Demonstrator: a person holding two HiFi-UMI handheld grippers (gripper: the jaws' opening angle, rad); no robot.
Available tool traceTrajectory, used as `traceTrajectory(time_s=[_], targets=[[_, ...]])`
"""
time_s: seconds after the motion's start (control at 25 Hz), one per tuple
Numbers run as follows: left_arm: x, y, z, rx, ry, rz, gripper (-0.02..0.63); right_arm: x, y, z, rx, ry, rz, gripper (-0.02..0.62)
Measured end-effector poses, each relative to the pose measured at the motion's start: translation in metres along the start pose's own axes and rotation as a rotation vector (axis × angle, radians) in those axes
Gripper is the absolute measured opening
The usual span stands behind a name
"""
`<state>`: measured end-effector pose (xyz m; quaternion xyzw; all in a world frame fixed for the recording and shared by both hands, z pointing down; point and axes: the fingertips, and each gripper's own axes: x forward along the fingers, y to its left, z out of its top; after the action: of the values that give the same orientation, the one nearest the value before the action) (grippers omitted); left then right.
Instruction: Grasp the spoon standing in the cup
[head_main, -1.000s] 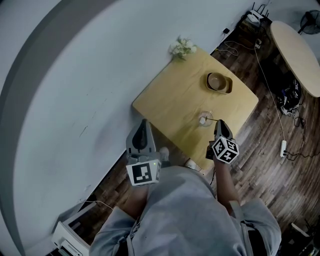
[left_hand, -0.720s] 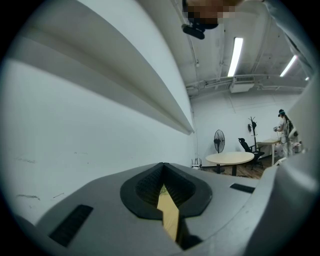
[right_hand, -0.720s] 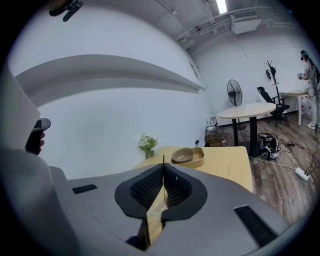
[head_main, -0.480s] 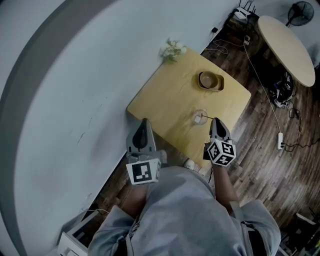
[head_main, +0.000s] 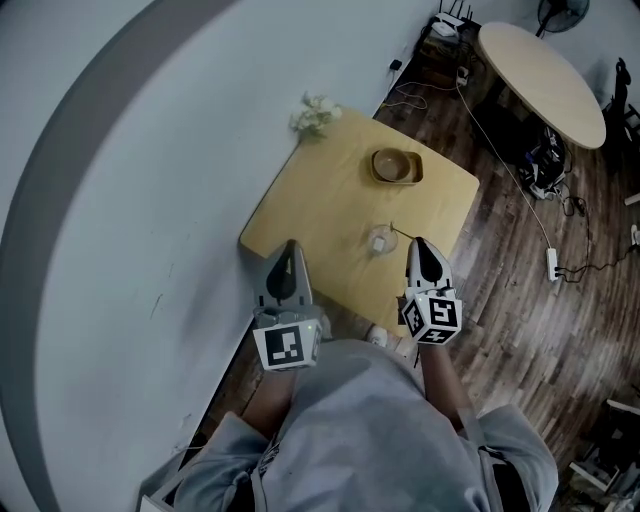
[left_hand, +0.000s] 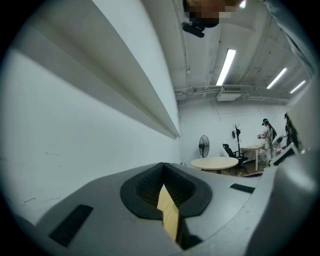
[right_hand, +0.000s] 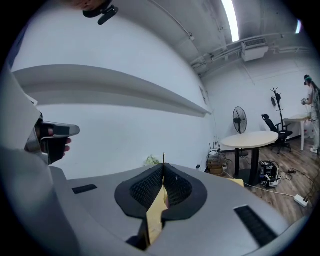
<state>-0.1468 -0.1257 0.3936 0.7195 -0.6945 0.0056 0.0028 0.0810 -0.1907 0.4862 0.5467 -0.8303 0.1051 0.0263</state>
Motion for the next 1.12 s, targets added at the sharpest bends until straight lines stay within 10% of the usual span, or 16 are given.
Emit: traceTrajectory(time_s=[1.12], targets=[[0.038,-0.042,0.000,-0.020,-0.019,-0.182,0.002,-0.052,-0.002,0.096,-0.109,-0.252,-0.097,0.004]])
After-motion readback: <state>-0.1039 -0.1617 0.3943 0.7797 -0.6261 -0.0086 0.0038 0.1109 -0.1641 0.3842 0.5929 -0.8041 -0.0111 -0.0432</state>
